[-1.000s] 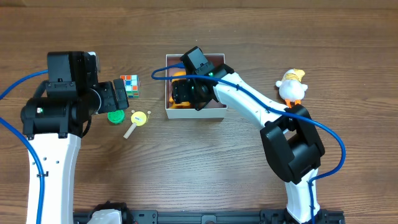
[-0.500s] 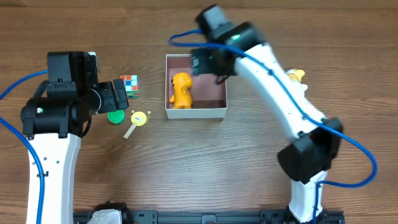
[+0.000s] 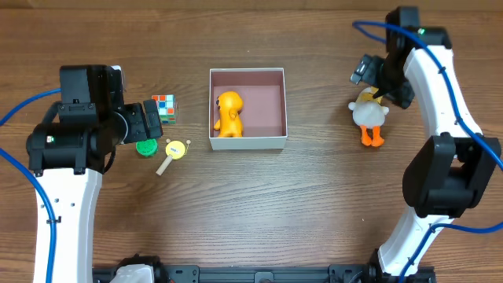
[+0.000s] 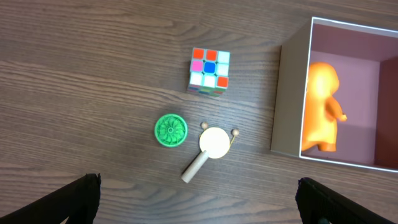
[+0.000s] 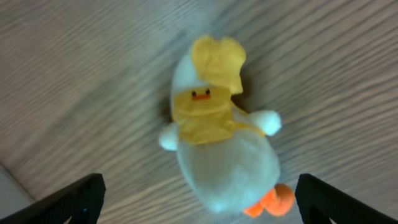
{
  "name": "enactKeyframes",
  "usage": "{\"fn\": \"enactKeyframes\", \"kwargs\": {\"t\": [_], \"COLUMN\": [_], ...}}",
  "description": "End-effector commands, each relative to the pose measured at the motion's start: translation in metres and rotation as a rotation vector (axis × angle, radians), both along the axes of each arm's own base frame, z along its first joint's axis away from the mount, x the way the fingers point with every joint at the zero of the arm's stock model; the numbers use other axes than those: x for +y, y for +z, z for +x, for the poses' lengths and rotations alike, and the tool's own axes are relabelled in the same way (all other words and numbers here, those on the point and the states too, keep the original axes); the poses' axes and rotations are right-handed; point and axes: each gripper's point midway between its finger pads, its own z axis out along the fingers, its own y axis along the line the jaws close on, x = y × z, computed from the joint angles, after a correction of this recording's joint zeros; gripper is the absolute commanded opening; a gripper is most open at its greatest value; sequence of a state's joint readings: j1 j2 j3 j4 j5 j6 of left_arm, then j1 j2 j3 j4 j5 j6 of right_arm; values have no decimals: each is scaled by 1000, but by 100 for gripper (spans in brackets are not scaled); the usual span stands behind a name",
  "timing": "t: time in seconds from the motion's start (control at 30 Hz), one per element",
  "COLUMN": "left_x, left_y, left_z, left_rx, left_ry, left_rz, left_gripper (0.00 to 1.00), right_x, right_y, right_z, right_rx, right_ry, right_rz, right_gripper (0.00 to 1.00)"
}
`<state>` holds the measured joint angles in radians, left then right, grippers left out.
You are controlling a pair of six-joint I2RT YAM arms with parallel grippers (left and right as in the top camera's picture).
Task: Pack container
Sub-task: 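Move the right gripper to the white duck plush and grasp it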
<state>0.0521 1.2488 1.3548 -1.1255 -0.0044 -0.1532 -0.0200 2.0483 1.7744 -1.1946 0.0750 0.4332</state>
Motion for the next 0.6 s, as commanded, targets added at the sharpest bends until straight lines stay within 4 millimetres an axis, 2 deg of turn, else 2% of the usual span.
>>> {"fn": "enactKeyframes", "kwargs": {"t": [0.0, 0.1, 0.23, 0.3, 0.37, 0.43, 0.5, 0.57], "left_x": [0, 0, 0, 0, 0, 0, 0, 0], "left_y": [7, 7, 7, 7, 7, 7, 7, 7], "left_z": [4, 4, 4, 4, 4, 4, 4, 4], "left_rx": [-19, -18, -18, -19, -18, -19, -19, -19], "left_ry": [-17, -17, -17, -17, -17, -17, -16, -17], "left_rz": [19, 19, 19, 19, 19, 19, 19, 19], "left_gripper": [100, 100, 100, 100, 100, 100, 100, 100], "right_x": [1, 2, 1, 1, 2, 3, 9, 23], "right_y": [-26, -47, -63, -63, -58, -39, -5, 40], "right_z": [-14, -22, -28, -29, -29, -30, -29, -31], "right_rx": [27, 42, 51, 54, 55, 46, -7, -87], "right_ry": [9, 8, 8, 8, 8, 11, 28, 57], "right_rz": [51, 51, 49, 49, 49, 49, 47, 48], "right_gripper": [100, 97, 81, 47, 29, 25, 25, 24]}}
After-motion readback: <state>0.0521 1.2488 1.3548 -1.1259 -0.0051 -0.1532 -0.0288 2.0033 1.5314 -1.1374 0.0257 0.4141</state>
